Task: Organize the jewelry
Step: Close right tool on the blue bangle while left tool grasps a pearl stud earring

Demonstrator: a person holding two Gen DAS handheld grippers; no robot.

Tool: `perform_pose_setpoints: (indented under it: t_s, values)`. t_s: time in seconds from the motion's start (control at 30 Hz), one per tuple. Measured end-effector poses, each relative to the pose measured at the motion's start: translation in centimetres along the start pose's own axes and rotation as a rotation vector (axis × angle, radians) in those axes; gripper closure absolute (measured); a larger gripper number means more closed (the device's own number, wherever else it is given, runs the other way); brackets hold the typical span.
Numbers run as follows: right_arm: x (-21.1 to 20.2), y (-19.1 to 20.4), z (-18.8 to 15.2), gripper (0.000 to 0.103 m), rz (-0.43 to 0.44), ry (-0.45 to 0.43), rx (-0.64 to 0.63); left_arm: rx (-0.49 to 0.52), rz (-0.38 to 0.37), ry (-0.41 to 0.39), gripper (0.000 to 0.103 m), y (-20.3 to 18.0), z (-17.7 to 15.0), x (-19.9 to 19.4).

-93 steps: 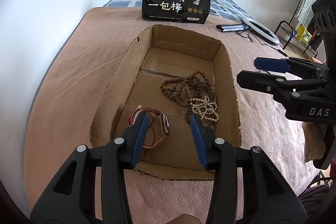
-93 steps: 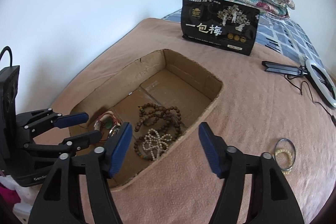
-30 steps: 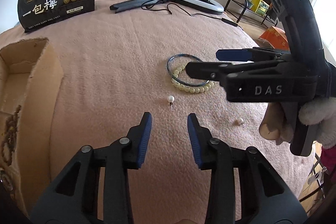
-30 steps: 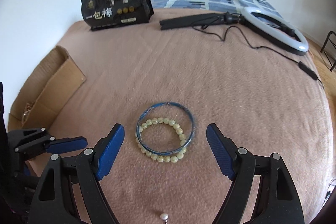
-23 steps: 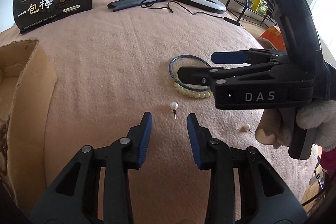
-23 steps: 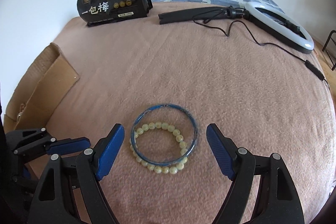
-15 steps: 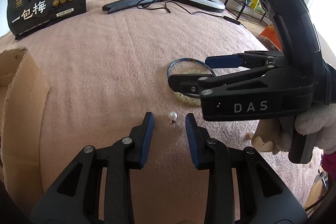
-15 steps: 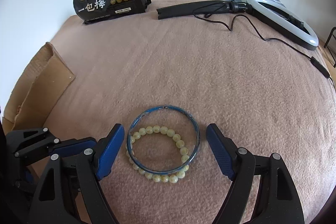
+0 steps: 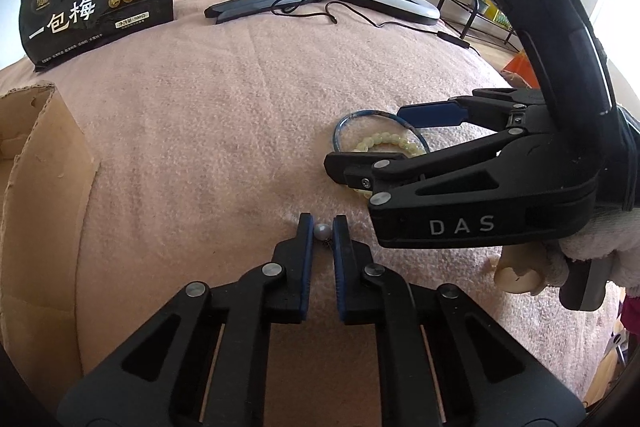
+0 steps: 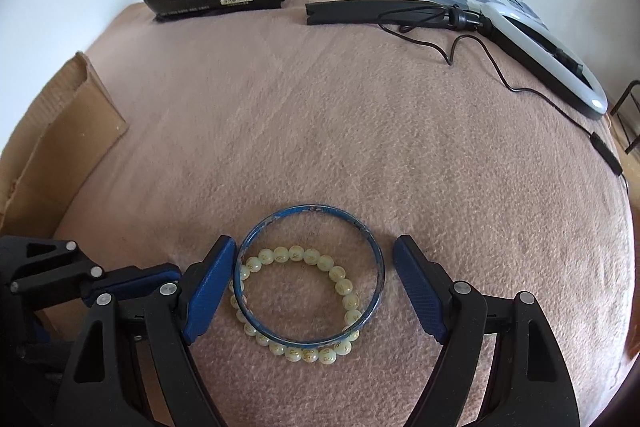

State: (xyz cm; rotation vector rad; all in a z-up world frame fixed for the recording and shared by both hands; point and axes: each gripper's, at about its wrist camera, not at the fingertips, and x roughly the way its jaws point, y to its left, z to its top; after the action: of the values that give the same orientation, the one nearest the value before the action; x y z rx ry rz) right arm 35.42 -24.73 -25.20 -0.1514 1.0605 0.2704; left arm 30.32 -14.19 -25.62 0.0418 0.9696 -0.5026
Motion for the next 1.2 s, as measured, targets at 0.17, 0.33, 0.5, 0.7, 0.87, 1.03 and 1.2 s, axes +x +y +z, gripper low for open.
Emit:
perform_pose_setpoints:
  t_s: [0.17,0.33,0.5,0.7,0.87,1.03,1.2]
  values:
    - [0.0,0.3,0.0,0.028,-0.021,0.007,-0.007,-0.001,0.006,-0.003,0.095,0.0,-0.1,-0.2]
    - [-0.4,0.2,-0.1,0.032,-0.01,0.0,-0.001,-0.007,0.007,-0.004,0.095,0.0,-0.2,-0.5]
    - [-1.4,-0.2,-0.3,0.032,-0.002,-0.025,0.027,-0.016,0.005,-0.007,0.096,0.0,-0.3,-1.0]
    - [-3.1,-1.0,-0.5,0.032,-0.001,-0.057,0.057,-0.026,0.007,-0.024,0.096,0.0,-0.4,-2.3]
    - [-4.9,-1.3,-0.8,0.032,0.002,-0.083,0.077,-0.036,0.008,-0.041,0.096,0.0,-0.3,-3.8]
    - [-6.6,-0.9,-1.0,0.032,0.01,-0.105,0.081,-0.038,0.013,-0.061,0.096,-0.1,-0.3,-5.6]
    - [-8.4,-0.2,-0.9,0.032,0.021,-0.13,0.081,-0.038,0.022,-0.091,0.096,0.2,-0.2,-7.8]
